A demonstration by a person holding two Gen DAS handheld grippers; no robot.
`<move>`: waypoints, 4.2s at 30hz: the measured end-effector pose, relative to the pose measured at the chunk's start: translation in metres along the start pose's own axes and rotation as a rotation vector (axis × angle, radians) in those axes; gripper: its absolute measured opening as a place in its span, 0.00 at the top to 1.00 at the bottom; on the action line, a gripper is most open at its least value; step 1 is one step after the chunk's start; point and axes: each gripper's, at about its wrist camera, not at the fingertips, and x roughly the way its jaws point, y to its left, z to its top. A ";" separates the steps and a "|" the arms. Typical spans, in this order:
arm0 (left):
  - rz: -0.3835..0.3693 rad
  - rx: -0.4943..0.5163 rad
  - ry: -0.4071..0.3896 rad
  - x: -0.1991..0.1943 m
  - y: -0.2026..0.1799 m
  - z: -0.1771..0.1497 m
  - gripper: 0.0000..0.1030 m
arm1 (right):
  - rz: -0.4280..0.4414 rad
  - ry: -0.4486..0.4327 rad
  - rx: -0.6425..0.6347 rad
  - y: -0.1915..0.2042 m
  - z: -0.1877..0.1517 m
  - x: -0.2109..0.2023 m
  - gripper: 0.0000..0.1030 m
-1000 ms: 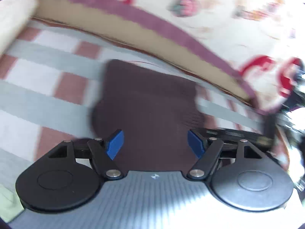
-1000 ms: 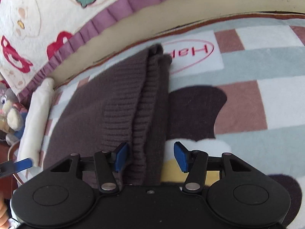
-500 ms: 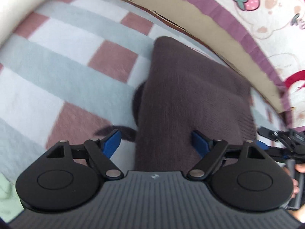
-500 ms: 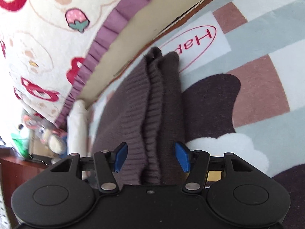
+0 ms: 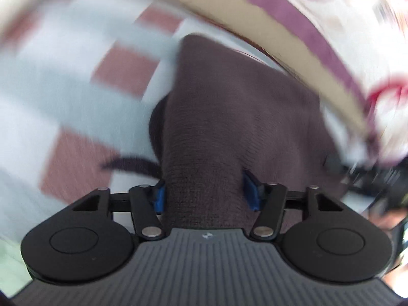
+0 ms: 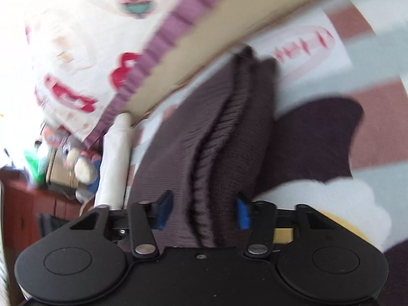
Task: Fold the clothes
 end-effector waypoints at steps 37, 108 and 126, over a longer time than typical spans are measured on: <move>0.117 0.404 -0.074 -0.007 -0.071 0.018 0.65 | -0.041 -0.176 -0.339 0.049 -0.004 0.001 0.64; 0.077 0.412 0.051 0.058 -0.075 0.028 0.37 | -0.164 -0.030 -0.315 0.044 -0.002 0.030 0.51; 0.206 0.702 -0.166 -0.007 -0.137 0.004 0.62 | -0.192 -0.293 -0.543 0.110 -0.045 -0.017 0.68</move>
